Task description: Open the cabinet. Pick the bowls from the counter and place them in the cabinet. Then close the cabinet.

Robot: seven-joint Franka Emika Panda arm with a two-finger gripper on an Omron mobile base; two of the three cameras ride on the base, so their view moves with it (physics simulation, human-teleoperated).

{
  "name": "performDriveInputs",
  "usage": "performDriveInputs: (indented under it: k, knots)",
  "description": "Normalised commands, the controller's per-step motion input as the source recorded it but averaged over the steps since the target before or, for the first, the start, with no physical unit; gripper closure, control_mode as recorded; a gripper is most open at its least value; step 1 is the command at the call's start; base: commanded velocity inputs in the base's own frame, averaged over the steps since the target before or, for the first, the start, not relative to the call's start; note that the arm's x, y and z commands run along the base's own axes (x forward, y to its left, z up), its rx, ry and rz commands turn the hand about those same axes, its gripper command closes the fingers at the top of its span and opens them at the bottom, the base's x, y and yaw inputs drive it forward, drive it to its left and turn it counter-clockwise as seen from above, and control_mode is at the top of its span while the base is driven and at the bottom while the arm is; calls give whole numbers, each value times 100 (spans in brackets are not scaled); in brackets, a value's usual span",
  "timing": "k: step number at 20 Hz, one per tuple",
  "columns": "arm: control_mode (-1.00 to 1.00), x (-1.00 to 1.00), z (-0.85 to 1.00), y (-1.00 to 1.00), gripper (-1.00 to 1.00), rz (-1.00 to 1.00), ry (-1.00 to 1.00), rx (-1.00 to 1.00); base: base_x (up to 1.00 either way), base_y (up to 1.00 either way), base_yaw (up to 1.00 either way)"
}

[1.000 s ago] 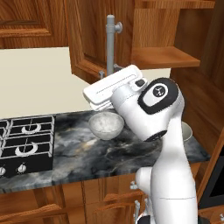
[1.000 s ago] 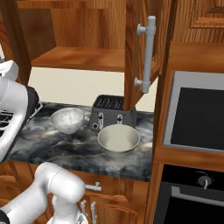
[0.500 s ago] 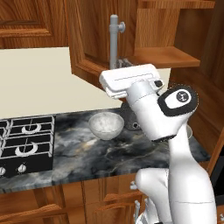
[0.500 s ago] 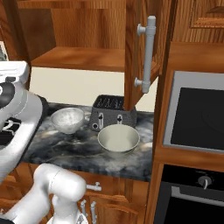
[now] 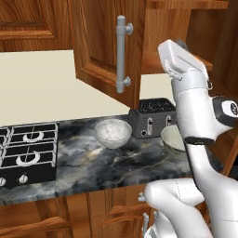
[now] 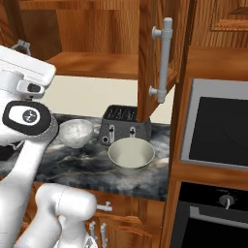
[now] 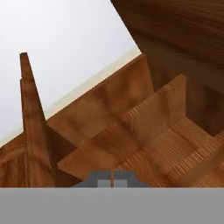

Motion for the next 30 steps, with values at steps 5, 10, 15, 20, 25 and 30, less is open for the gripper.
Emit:
performDriveInputs:
  k: [5,10,15,20,25,30]
  knots:
    - [-100,3,37,14,100,31,51,4,0,0,0]
    - [-100,6,26,16,100,49,61,0,0,0,0]
    - [-100,-4,36,-15,100,55,44,14,0,0,0]
    - [-100,-6,22,-12,100,52,43,22,0,0,0]
    - [-100,-11,0,39,100,33,18,5,0,0,0]
    - [-100,-1,0,26,100,10,0,0,0,0,0]
